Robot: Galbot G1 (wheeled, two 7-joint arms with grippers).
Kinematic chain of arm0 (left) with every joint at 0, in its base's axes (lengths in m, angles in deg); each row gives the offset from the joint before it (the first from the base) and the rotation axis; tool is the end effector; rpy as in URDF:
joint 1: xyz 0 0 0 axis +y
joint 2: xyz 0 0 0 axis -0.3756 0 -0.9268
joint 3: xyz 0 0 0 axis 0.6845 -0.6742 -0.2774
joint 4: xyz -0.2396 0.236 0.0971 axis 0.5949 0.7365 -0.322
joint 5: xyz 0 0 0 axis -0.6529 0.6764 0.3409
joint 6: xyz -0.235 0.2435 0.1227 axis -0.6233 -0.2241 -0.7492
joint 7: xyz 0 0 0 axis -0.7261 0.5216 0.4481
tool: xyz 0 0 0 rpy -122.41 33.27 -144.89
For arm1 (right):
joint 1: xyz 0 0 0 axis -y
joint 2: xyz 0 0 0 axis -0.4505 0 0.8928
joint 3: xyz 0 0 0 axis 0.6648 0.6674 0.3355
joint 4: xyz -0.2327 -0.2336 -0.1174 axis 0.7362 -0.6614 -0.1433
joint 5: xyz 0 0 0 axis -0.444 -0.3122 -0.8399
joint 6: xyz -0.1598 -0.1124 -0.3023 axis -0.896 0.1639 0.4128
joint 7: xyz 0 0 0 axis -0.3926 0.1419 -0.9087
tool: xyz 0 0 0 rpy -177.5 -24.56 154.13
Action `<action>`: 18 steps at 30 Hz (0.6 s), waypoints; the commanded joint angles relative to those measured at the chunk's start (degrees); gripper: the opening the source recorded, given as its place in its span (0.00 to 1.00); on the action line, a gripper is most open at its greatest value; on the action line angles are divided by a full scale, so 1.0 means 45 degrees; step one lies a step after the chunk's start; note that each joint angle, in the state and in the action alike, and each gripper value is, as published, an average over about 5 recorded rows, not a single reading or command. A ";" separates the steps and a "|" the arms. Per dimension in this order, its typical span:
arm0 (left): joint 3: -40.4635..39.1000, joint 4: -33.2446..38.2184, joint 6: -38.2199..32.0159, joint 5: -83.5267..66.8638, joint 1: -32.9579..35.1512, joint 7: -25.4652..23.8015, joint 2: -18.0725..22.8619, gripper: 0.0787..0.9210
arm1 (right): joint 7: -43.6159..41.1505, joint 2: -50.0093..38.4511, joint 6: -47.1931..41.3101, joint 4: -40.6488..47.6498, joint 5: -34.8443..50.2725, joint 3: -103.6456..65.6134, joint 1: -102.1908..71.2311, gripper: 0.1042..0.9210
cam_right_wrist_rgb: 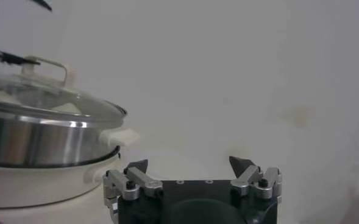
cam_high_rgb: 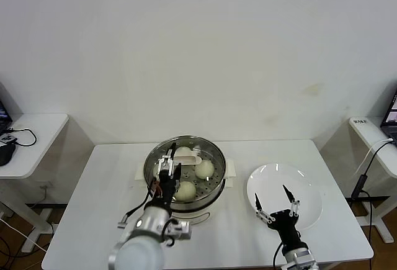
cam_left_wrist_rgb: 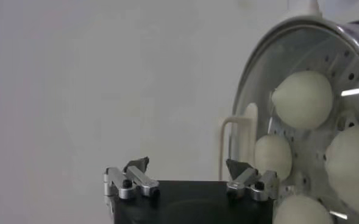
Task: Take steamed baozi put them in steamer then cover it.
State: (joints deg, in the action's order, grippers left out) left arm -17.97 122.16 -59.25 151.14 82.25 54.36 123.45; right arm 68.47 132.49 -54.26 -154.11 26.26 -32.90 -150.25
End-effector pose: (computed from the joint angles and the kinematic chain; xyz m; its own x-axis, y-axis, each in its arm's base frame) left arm 0.2208 -0.0731 -0.2215 -0.9831 0.1818 0.0230 0.0520 0.1564 0.9863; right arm 0.1647 -0.0501 -0.3355 -0.9924 -0.1230 0.0087 -0.1208 0.9552 -0.2703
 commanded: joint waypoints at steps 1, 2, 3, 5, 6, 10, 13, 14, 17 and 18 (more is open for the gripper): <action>0.3400 0.1564 -0.3071 -1.0645 0.3977 0.4626 -0.0660 0.88 | -0.0061 -0.0953 -0.0071 0.0004 0.1035 -0.0216 -0.0340 0.88; 0.3908 0.1359 -0.3689 -1.2119 0.4104 0.5046 -0.0585 0.88 | -0.0074 -0.1109 -0.0077 -0.0023 0.1181 -0.0246 -0.0429 0.88; 0.4360 0.1209 -0.4204 -1.3196 0.4226 0.5360 -0.0456 0.88 | -0.0081 -0.1241 -0.0074 -0.0051 0.1259 -0.0264 -0.0510 0.88; 0.5125 0.1006 -0.4837 -1.5198 0.4563 0.5893 -0.0251 0.88 | -0.0090 -0.1423 -0.0084 -0.0128 0.1348 -0.0313 -0.0674 0.88; 0.5363 0.1014 -0.4805 -1.5967 0.4759 0.6125 -0.0220 0.88 | -0.0091 -0.1468 -0.0102 -0.0165 0.1372 -0.0334 -0.0742 0.88; 0.6032 0.1215 -0.4414 -1.9290 0.6041 0.6600 0.0043 0.88 | -0.0101 -0.1765 -0.0233 -0.0356 0.1678 -0.0360 -0.1217 0.88; 0.6140 0.1223 -0.4935 -2.0484 0.7521 0.6673 0.0357 0.88 | -0.0138 -0.2220 -0.0397 -0.0428 0.2079 -0.0293 -0.1757 0.88; 0.6118 0.1112 -0.5292 -2.0537 0.7977 0.6759 0.0435 0.88 | -0.0166 -0.2400 -0.0459 -0.0446 0.2179 -0.0258 -0.1939 0.88; 0.6117 0.0566 -0.6219 -2.0482 0.8869 0.7070 0.0457 0.88 | -0.0256 -0.2762 -0.0622 -0.0523 0.2391 -0.0181 -0.2365 0.88; 0.6166 0.0339 -0.6454 -2.0501 0.9039 0.7134 0.0422 0.88 | -0.0291 -0.2868 -0.0701 -0.0568 0.2504 -0.0161 -0.2498 0.88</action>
State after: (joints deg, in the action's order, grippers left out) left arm 2.22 126.77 -75.98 88.74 105.43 77.65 123.82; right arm 67.83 125.35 -55.71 -155.63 32.89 -33.85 -155.43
